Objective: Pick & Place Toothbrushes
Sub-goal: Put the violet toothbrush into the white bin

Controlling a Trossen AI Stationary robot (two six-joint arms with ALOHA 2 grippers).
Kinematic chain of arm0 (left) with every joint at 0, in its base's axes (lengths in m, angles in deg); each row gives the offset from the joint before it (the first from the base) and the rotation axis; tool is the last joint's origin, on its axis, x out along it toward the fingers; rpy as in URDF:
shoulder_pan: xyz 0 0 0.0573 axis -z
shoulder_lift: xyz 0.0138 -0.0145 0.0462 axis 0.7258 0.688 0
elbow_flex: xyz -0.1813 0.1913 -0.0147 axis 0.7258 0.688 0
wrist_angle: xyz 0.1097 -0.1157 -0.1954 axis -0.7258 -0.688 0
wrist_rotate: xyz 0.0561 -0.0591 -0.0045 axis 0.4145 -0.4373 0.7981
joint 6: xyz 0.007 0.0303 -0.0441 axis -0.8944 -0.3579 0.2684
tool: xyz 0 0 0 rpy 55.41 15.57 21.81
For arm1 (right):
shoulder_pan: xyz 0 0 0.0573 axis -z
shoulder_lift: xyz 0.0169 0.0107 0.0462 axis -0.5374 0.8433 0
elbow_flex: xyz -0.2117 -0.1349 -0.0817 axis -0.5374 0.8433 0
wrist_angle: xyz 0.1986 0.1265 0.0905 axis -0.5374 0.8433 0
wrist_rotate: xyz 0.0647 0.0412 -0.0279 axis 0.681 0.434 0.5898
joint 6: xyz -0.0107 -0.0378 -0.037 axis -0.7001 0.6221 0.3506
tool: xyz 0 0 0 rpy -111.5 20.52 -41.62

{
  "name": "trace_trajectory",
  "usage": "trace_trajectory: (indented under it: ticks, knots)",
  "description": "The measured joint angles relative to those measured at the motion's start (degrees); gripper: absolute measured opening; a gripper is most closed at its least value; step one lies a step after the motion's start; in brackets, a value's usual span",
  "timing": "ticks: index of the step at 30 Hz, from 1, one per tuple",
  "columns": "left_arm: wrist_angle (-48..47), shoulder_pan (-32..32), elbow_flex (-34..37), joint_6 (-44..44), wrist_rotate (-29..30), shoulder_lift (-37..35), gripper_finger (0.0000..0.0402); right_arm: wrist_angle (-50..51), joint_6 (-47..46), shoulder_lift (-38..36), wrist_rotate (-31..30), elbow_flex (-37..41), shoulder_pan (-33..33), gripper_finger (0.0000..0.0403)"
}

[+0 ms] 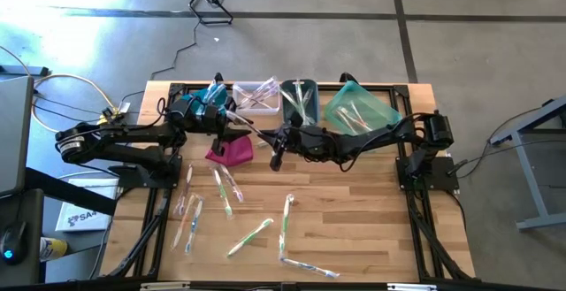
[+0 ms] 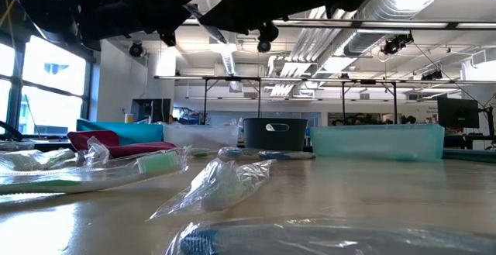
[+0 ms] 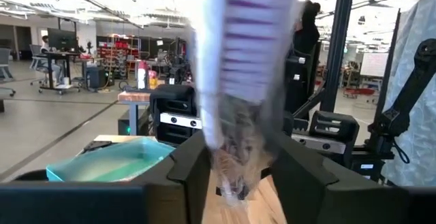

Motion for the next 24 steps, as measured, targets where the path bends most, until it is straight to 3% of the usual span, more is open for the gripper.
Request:
trace_trajectory:
  ticks: [11, 24]
  knots:
    - [0.0, 0.0, 0.0, 0.2, 0.0, 0.0, 0.0027, 0.0, 0.1, 0.0, 0.5, 0.0, -0.1, 0.0015]
    - [0.0, 0.0, 0.0, 0.1, -0.3, 0.0, 0.0023, 0.2, -0.1, 0.0, 2.1, 0.0, 0.0, 0.0023]
